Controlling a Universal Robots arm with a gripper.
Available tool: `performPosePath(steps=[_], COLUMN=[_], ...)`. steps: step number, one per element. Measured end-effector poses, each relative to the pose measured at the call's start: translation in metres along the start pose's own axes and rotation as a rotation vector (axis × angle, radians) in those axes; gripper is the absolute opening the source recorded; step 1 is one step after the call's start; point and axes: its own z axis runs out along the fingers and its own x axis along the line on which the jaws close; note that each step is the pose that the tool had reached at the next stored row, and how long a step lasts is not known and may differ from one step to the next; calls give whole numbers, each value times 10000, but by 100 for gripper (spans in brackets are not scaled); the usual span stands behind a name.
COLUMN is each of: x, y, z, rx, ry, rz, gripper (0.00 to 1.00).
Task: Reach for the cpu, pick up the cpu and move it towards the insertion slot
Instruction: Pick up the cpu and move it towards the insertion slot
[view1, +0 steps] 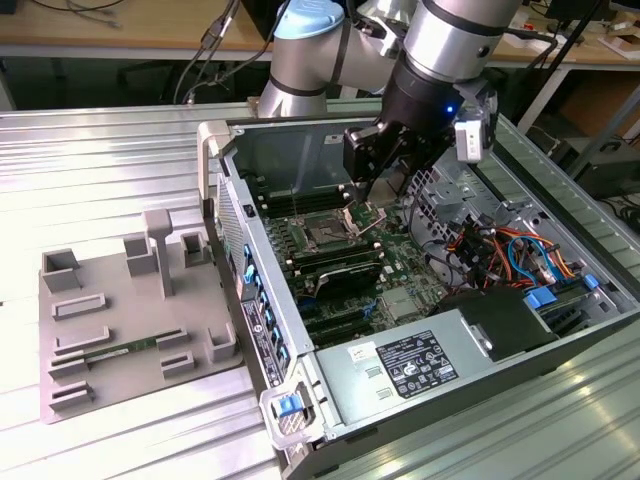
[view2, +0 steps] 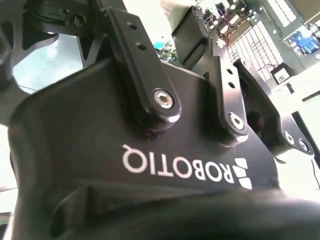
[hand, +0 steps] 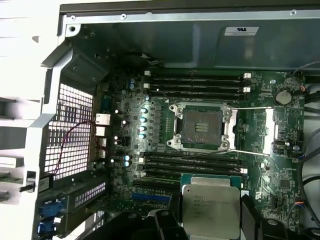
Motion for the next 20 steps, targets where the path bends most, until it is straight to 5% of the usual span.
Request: performPosePath(steps=[20], x=[-288], y=[-12], z=[72], rx=[0], ry=[3], rz=[1], gripper=[55])
